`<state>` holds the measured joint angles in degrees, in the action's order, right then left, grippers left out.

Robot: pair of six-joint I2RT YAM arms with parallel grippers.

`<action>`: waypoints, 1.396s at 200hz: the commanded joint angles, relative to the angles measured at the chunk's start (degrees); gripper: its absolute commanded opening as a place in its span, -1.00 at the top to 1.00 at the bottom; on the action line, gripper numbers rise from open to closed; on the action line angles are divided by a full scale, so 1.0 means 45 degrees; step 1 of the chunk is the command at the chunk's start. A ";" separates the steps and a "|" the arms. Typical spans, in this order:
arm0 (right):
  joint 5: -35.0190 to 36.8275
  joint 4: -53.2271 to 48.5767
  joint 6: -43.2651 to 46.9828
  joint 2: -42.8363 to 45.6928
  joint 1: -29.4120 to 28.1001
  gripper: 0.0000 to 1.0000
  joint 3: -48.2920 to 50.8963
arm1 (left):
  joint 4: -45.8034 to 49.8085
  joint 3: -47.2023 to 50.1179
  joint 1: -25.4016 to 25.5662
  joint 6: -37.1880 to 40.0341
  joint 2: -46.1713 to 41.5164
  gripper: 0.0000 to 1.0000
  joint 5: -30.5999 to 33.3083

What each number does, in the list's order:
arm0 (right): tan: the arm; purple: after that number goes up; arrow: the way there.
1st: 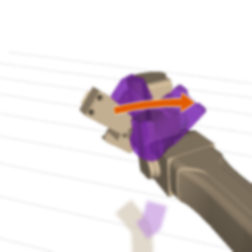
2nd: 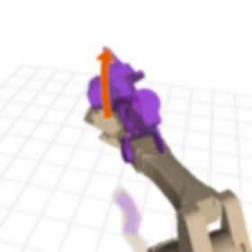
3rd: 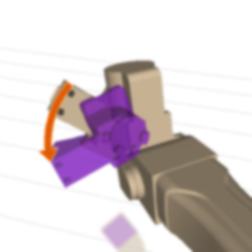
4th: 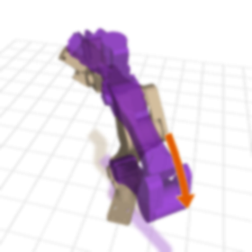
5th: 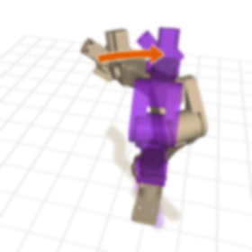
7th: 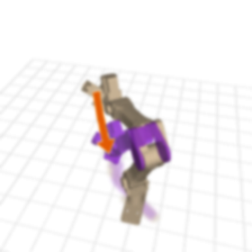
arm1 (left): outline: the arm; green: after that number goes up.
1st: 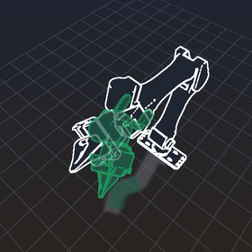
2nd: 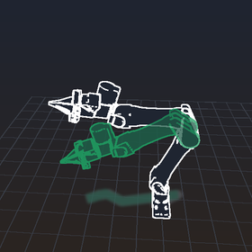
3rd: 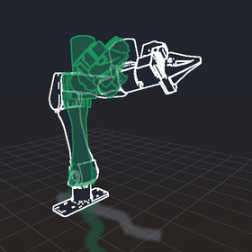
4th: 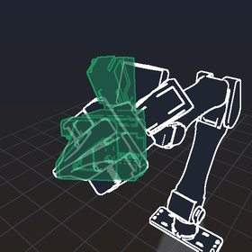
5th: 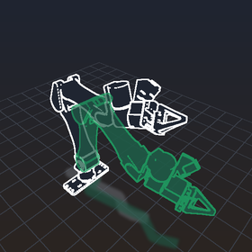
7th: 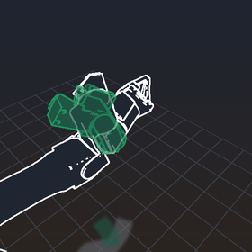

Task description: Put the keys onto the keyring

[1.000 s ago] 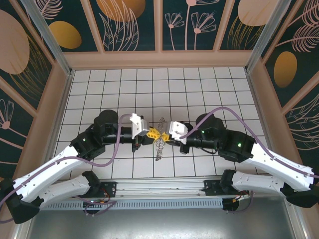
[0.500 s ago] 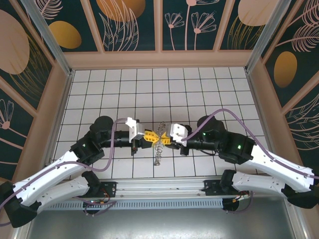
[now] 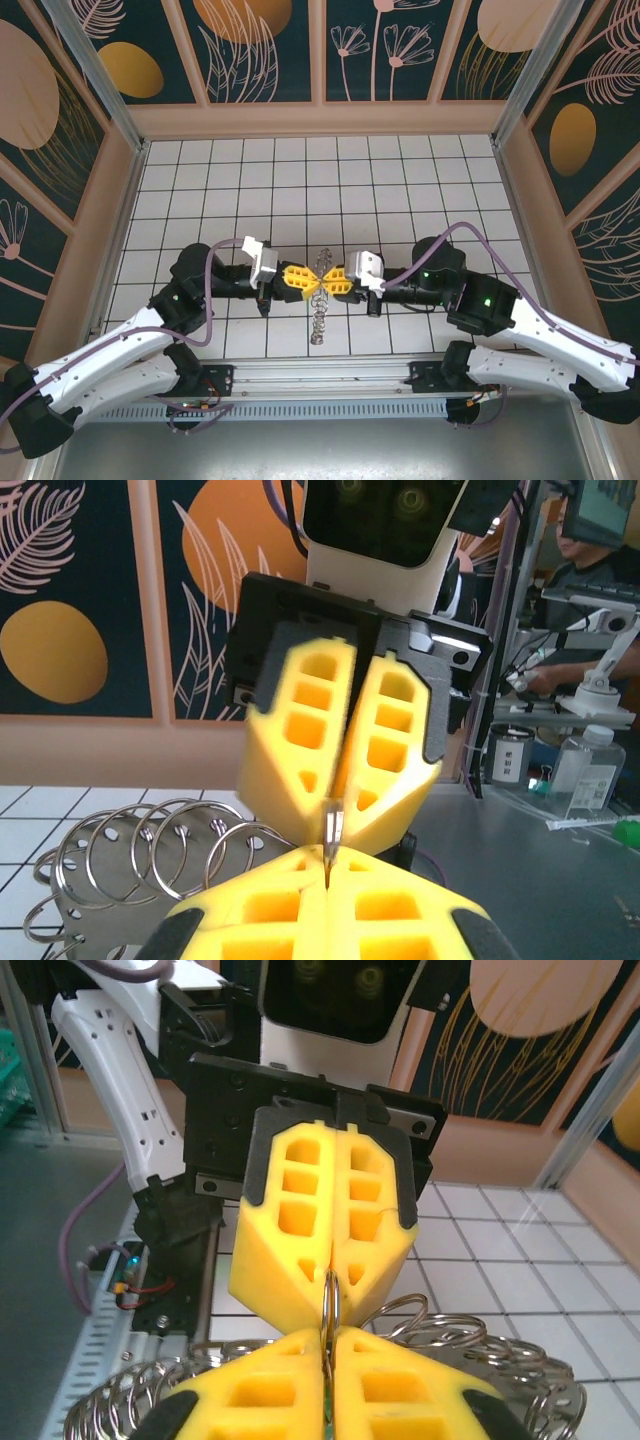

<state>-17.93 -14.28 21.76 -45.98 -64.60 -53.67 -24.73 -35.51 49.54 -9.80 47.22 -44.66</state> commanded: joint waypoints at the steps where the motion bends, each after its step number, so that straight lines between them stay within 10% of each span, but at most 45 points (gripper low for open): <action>1: 0.0564 0.0474 -0.0014 0.0029 0.0073 1.00 0.0058 | -0.1283 -0.0172 0.0142 -0.0315 -0.0265 1.00 -0.0892; 52: 0.1664 -0.1112 0.0524 -0.0629 0.0249 1.00 -0.0864 | 0.5785 -0.2712 0.0140 0.3267 0.0374 0.91 0.0940; 111: 0.2605 -0.2667 0.0984 -0.2333 0.0270 1.00 -0.1924 | 0.8799 -0.3955 0.0147 0.5112 0.1628 0.84 0.2173; 175: 0.2460 -0.2544 0.1052 -0.2554 0.0293 1.00 -0.1868 | 0.8507 -0.3694 0.0136 0.5157 0.1403 1.00 0.1783; 279: 0.0344 0.0235 0.0126 -0.0507 0.0293 0.72 0.0252 | 0.1198 -0.1407 0.0136 0.1162 0.0034 1.00 -0.1202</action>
<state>-15.49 -18.37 23.42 -48.42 -63.64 -54.48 -4.54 -42.81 49.34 1.37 48.84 -41.80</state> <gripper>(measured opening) 0.127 0.037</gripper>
